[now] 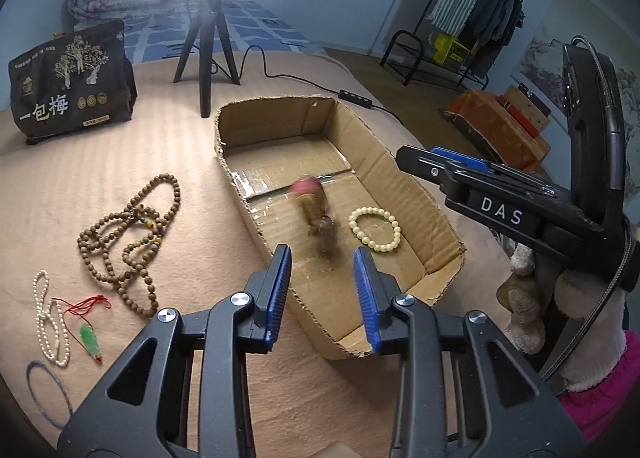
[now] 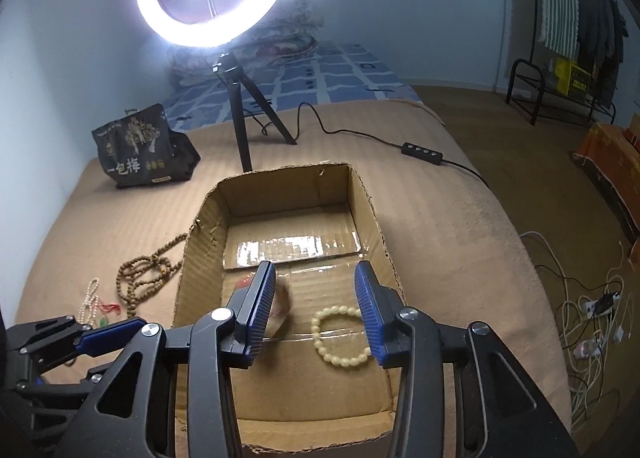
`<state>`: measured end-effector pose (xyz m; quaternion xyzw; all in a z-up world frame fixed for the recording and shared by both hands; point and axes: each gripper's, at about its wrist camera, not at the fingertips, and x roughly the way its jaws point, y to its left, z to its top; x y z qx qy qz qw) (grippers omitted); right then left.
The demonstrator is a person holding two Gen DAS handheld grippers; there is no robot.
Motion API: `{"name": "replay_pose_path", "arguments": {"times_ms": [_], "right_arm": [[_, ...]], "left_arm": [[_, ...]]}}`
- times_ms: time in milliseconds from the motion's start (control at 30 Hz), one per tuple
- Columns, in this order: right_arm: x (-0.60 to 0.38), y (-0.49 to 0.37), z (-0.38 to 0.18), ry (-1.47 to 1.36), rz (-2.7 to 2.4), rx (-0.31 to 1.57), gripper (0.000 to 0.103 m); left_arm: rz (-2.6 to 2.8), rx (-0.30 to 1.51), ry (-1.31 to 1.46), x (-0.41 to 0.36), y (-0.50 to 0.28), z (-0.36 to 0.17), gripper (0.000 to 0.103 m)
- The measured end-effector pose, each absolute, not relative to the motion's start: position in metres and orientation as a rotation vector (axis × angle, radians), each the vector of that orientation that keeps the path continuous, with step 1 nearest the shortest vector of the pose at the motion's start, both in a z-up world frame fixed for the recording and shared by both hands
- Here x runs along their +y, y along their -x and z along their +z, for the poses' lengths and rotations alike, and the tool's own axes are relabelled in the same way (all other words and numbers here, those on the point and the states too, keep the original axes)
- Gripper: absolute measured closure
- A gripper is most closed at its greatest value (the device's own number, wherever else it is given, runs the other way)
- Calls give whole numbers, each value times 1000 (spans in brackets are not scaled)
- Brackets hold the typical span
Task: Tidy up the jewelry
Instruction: 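Open the left tool over the box while the right tool releases the bracelet inside, then move both tools back from the box toward the remaining necklaces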
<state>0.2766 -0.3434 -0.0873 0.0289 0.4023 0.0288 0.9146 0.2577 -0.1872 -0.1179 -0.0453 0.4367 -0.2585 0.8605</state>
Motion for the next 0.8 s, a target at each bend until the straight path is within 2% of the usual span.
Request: {"name": "replay_pose_path", "arguments": {"times_ms": [433,500,567,733,800], "right_arm": [[-328,-274,-79,-37,77,819,63],[-322,-274,-78,-34,92,820,61],[-315,-275,-77,-36,109,817,53],[-290,-279,-75,-52,177,813,50],[-280,-280,-76,-55,203,817,45]], "left_arm": [[-476,880,61,-152,-249,-109,71],[-456,872,49,-142,-249,-107,71],[-431,866,39,-130,-249,-104,71],[-372,870,38,-94,-251,-101,71],[-347,869,41,-79,-252,-99,71]]}}
